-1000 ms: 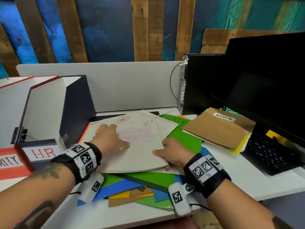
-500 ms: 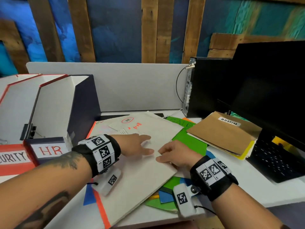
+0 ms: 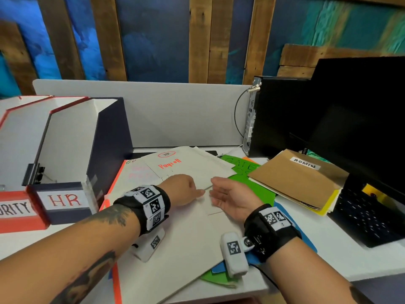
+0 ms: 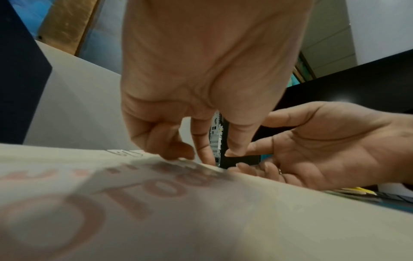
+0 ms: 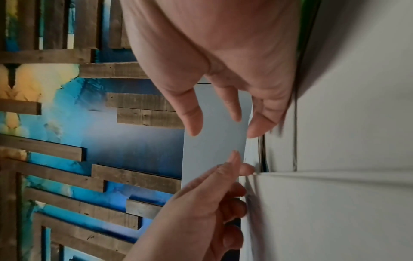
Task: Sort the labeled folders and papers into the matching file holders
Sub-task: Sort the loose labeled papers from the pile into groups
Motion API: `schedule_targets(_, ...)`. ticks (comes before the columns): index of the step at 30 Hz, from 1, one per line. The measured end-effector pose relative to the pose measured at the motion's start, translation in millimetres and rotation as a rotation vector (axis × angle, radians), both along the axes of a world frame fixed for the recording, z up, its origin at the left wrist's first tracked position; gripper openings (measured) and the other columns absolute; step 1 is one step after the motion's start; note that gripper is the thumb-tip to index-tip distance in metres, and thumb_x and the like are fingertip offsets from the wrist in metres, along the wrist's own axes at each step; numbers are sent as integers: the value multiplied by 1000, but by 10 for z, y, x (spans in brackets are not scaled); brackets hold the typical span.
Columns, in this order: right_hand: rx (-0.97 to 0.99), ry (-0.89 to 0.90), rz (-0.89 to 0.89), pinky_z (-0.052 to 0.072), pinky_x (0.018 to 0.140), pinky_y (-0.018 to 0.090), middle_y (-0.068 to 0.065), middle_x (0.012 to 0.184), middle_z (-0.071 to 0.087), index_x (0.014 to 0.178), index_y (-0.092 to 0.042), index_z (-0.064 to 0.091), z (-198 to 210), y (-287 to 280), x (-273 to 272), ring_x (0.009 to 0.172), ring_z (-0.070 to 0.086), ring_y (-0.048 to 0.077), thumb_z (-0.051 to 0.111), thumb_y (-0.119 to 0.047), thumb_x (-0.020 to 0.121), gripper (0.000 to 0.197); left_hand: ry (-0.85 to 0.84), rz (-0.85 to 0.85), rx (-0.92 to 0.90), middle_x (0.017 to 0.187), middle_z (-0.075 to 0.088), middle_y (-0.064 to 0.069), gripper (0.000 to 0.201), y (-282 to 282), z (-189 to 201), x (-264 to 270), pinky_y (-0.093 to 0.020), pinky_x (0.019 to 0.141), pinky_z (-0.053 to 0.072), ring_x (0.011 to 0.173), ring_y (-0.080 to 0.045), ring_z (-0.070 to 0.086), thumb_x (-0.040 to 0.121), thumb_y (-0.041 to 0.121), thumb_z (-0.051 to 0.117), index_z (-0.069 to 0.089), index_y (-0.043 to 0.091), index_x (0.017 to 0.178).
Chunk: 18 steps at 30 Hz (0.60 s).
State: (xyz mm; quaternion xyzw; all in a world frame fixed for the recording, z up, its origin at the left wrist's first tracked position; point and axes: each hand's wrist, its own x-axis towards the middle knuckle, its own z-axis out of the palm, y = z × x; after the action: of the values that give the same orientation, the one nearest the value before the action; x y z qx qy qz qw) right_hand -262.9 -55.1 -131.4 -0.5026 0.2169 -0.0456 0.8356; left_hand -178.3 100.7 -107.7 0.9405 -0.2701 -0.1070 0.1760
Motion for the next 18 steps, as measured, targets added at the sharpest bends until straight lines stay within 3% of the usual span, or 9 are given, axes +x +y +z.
schedule_targets(3,33,-3,71,49,60,30,9,106,56,122,-11,61,-4,48,71,84,59,24,72,-10,89,35,138,1,-63,77,66,7,34,47,16,29,-26,72,46,72,-11,57,89,52,69,64,19,91)
schedule_targets(5,1,43,43,47,57,29,7,99,57,118,-11,62,14,73,163,78,58,22,72,-9,88,31,162,-20,-43,73,65,11,33,102,16,54,-22,67,46,67,-8,59,82,49,77,68,22,100)
schedule_targets(8,-87,141,-55,42,50,27,9,84,51,103,-9,59,128,8,352,59,50,20,71,-6,87,20,151,-66,30,79,61,11,41,141,-16,83,-26,76,46,72,-9,57,78,48,81,65,29,110)
schedule_targets(11,-177,239,-102,42,44,22,13,93,52,95,-10,53,225,-126,585,55,50,20,71,-8,86,20,129,-110,84,81,56,12,45,131,-24,68,-29,85,45,76,-10,54,81,48,78,60,28,117)
schedule_targets(13,-248,290,-86,43,39,20,13,90,57,92,-11,54,231,-204,668,55,53,20,70,-9,87,17,124,-125,109,81,56,11,46,117,-31,66,-30,87,47,78,-13,55,82,49,77,59,28,119)
schedule_targets(15,-344,267,-65,47,43,24,9,84,61,89,-14,57,187,-306,725,60,58,18,69,-8,88,14,119,-132,118,82,56,11,46,115,-36,73,-32,88,47,80,-15,55,83,50,76,58,29,119)
schedule_targets(18,-531,133,-160,60,66,29,5,90,66,83,-20,61,118,-409,795,74,65,17,72,-5,86,19,135,-145,103,84,54,12,47,149,-22,75,-33,89,47,81,-14,55,82,51,76,57,31,120)
